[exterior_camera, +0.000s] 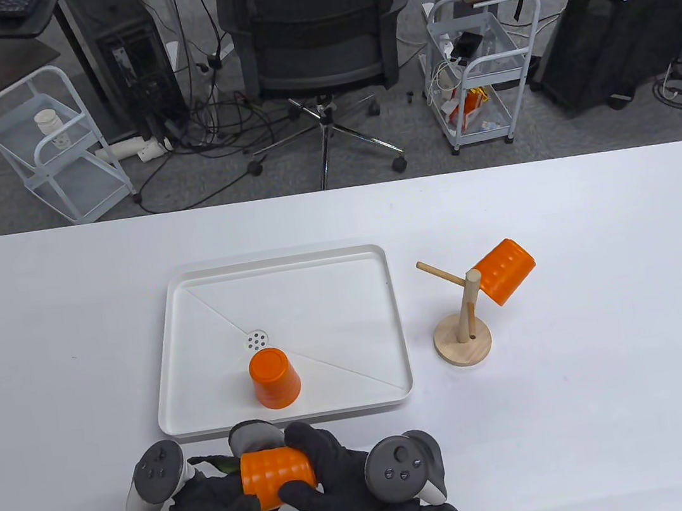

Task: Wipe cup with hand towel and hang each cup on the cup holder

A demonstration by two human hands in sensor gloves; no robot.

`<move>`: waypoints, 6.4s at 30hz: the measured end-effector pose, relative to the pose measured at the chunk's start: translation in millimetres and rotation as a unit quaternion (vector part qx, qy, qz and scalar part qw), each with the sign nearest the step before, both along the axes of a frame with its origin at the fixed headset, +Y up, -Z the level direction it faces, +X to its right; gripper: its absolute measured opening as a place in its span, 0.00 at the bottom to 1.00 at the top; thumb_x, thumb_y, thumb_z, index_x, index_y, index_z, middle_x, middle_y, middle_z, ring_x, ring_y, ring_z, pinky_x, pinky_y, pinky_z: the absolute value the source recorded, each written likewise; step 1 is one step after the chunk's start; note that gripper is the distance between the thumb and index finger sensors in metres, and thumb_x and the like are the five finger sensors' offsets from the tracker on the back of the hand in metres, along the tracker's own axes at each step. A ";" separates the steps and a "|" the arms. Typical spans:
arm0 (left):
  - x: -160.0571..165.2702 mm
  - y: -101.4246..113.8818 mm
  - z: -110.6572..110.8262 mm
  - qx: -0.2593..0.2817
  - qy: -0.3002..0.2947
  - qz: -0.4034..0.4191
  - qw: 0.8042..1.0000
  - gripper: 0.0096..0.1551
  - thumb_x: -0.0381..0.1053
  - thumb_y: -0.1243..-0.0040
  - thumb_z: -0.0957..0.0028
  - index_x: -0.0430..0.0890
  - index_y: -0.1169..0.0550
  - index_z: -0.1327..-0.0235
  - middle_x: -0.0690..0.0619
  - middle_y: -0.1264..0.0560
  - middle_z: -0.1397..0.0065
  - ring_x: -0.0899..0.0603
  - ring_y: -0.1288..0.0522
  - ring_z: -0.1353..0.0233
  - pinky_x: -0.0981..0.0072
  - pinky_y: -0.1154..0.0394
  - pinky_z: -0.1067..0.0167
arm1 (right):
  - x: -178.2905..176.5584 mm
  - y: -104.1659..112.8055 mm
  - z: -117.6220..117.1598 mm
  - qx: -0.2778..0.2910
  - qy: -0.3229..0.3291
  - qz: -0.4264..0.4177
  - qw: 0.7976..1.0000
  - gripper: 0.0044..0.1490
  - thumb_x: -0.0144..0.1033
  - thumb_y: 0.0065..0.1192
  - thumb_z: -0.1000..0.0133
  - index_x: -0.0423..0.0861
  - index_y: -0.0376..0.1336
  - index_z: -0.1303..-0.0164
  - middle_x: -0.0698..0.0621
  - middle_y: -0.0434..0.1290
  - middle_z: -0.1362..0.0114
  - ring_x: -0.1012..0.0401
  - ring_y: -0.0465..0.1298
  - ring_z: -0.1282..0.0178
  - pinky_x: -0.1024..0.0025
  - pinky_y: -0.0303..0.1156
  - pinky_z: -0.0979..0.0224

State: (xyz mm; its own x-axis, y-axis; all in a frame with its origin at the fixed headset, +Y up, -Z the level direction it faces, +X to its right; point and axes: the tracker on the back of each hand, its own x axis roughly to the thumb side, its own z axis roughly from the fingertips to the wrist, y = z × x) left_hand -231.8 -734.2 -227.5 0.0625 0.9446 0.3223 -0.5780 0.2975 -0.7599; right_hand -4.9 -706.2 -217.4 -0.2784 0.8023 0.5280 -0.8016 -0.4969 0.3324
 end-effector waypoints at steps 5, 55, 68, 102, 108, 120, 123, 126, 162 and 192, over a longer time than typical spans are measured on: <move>1.1 8.8 4.4 0.063 0.003 -0.039 0.997 0.47 0.76 0.47 0.55 0.54 0.33 0.24 0.57 0.37 0.15 0.25 0.56 0.19 0.22 0.60 0.30 | 0.1 -0.8 -0.2 -0.016 0.002 -0.010 1.000 0.53 0.58 0.57 0.46 0.34 0.45 0.25 0.28 0.65 0.31 0.43 0.84 0.49 0.42 0.79 0.43; -15.3 -0.6 -10.2 -0.088 0.000 0.125 0.988 0.60 0.84 0.70 0.54 0.42 0.35 0.24 0.43 0.36 0.18 0.19 0.38 0.26 0.25 0.36 0.37 | 7.3 9.1 -0.5 0.043 -0.026 -0.012 0.999 0.53 0.55 0.60 0.47 0.38 0.42 0.24 0.30 0.59 0.26 0.41 0.81 0.46 0.40 0.76 0.40; -36.1 12.4 -10.7 -0.096 0.058 0.183 0.977 0.55 0.79 0.68 0.54 0.44 0.41 0.20 0.42 0.45 0.14 0.17 0.40 0.25 0.23 0.40 0.35 | 20.0 14.2 -5.0 0.047 -0.056 -0.039 0.997 0.53 0.55 0.60 0.46 0.37 0.42 0.25 0.30 0.59 0.27 0.41 0.80 0.46 0.40 0.75 0.41; -3.5 18.5 4.8 0.085 0.071 -0.075 0.991 0.49 0.60 0.34 0.48 0.70 0.56 0.30 0.57 0.66 0.17 0.27 0.36 0.24 0.27 0.40 0.29 | 8.4 -4.9 -7.9 -0.057 -0.028 -0.027 0.998 0.52 0.59 0.56 0.46 0.35 0.47 0.26 0.29 0.66 0.32 0.45 0.85 0.53 0.45 0.80 0.47; 2.4 23.2 11.3 0.170 0.071 -0.134 0.974 0.50 0.58 0.33 0.48 0.71 0.57 0.31 0.57 0.67 0.18 0.27 0.37 0.23 0.27 0.41 0.28 | 11.9 -12.1 -12.8 -0.131 -0.027 -0.040 0.990 0.53 0.61 0.55 0.46 0.32 0.49 0.28 0.28 0.69 0.37 0.47 0.86 0.59 0.46 0.82 0.52; 4.7 20.8 12.3 0.196 0.070 -0.132 0.969 0.51 0.57 0.32 0.49 0.72 0.56 0.31 0.59 0.66 0.18 0.29 0.34 0.26 0.29 0.39 0.29 | 14.2 -16.9 -15.6 -0.161 -0.021 -0.047 0.986 0.52 0.63 0.52 0.46 0.31 0.52 0.29 0.29 0.73 0.41 0.50 0.87 0.65 0.49 0.83 0.57; 2.7 17.5 8.8 0.167 0.072 -0.108 0.977 0.52 0.58 0.32 0.50 0.71 0.57 0.31 0.58 0.65 0.18 0.30 0.31 0.29 0.31 0.35 0.32 | 13.0 -15.3 -14.6 -0.138 -0.016 -0.047 0.989 0.52 0.62 0.53 0.45 0.32 0.51 0.28 0.29 0.71 0.38 0.49 0.86 0.62 0.48 0.82 0.54; 0.9 14.5 5.3 0.137 0.072 -0.083 0.984 0.52 0.60 0.32 0.50 0.71 0.57 0.31 0.57 0.65 0.18 0.32 0.28 0.32 0.33 0.33 0.34 | 12.1 -11.6 -12.9 -0.094 -0.015 -0.041 0.995 0.51 0.61 0.53 0.45 0.34 0.50 0.27 0.29 0.70 0.35 0.48 0.85 0.60 0.46 0.81 0.51; -1.2 16.4 8.2 0.113 0.059 -0.059 0.990 0.53 0.63 0.34 0.49 0.67 0.61 0.31 0.52 0.65 0.19 0.37 0.25 0.39 0.35 0.31 0.37 | 11.7 -1.7 -8.2 -0.040 -0.013 -0.039 0.998 0.51 0.60 0.56 0.46 0.34 0.50 0.27 0.29 0.69 0.34 0.45 0.86 0.54 0.45 0.81 0.47; -6.7 3.7 -1.4 0.019 0.069 0.033 0.997 0.53 0.68 0.38 0.49 0.66 0.61 0.29 0.48 0.61 0.18 0.43 0.20 0.45 0.42 0.24 0.43 | 3.9 12.2 7.1 0.147 0.015 0.019 0.989 0.50 0.51 0.60 0.46 0.44 0.41 0.22 0.35 0.54 0.19 0.37 0.72 0.32 0.35 0.66 0.29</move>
